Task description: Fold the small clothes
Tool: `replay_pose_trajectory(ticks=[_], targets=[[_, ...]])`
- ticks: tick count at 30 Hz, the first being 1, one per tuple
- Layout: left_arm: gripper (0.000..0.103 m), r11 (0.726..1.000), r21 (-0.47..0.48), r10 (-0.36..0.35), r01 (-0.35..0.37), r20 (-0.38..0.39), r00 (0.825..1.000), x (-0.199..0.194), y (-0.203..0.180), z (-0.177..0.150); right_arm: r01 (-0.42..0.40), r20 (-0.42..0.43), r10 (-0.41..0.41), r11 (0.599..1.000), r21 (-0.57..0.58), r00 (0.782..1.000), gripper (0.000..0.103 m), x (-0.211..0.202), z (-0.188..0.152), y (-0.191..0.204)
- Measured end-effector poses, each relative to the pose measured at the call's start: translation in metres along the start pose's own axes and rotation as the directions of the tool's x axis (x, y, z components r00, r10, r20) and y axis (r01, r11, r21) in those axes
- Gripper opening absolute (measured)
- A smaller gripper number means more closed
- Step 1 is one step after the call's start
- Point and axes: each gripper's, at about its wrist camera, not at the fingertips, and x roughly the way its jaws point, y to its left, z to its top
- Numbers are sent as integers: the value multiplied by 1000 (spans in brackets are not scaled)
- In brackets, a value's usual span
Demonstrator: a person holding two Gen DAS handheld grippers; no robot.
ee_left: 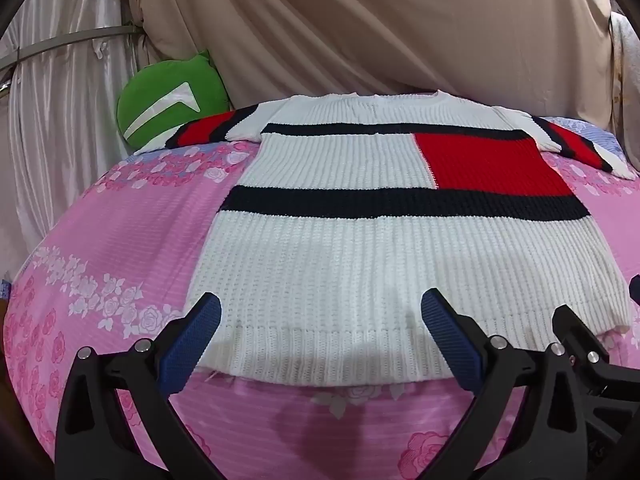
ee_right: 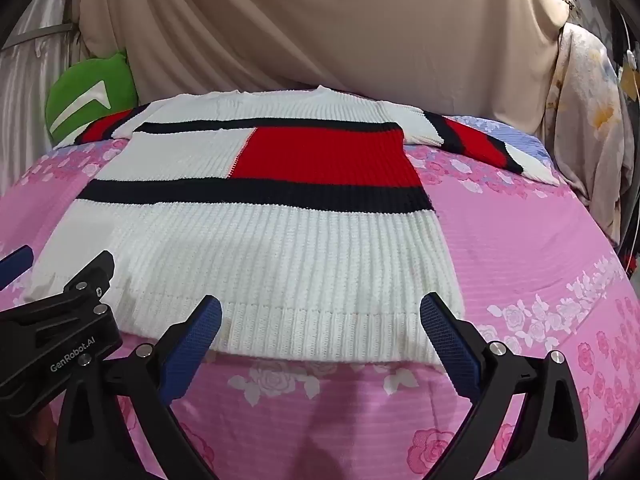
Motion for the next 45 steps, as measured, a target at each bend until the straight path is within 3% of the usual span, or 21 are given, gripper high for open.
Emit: replay_pose_trajectory(ticks=[45], targets=[[98,1000,12,8,-8,0,1000,-1,-1,0,4,9,-4,1000,0,1000,98,-1,2,0]])
